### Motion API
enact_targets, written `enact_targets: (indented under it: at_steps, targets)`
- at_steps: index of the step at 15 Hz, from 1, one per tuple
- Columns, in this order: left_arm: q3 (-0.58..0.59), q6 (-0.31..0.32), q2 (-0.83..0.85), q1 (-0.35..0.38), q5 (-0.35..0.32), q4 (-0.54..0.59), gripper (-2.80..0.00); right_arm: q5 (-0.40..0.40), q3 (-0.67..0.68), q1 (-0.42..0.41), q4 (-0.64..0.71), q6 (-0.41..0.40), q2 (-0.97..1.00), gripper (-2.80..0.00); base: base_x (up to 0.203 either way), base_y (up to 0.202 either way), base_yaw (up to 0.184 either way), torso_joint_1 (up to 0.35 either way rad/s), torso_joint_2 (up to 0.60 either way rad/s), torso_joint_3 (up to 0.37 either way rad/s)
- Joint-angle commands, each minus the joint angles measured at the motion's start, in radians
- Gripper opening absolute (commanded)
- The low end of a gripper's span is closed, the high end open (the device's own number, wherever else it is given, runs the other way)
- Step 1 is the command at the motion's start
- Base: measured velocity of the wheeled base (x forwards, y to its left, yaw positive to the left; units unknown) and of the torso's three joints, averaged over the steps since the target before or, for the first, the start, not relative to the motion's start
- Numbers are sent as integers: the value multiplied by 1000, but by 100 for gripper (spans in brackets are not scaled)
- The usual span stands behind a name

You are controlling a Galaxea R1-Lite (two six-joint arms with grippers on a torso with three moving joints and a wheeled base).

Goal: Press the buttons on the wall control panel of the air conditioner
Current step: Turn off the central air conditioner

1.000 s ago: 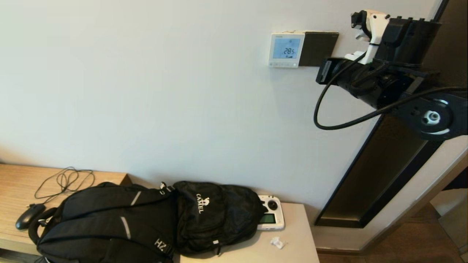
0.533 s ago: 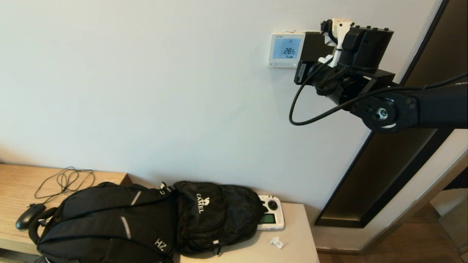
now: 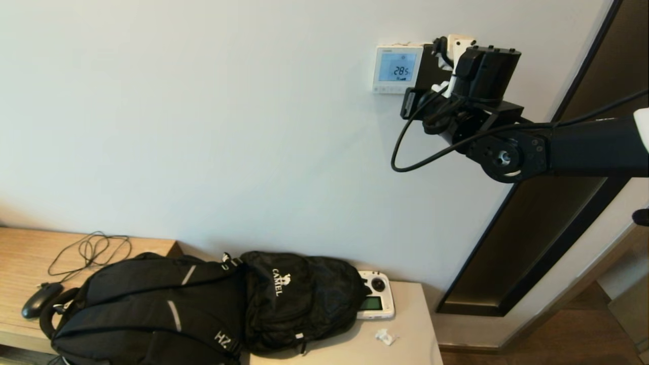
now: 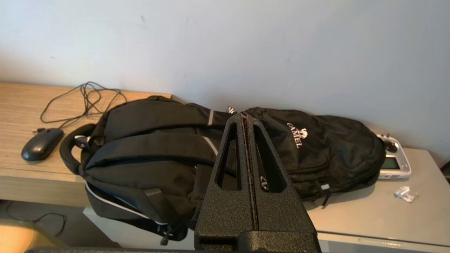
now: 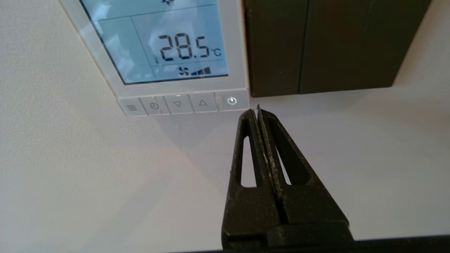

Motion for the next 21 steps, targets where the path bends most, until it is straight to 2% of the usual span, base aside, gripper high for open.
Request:
enact_targets:
  at_steps: [1,21]
  targets:
    - [0,0,0,1,0,0,-280,-2,-6,0,-3,1,9,-280,0,0,0,0,0,0]
    - [0,0,0,0,0,0,-280,-43,-125,1,-3,5,102,-280,0,0,0,0,0,0]
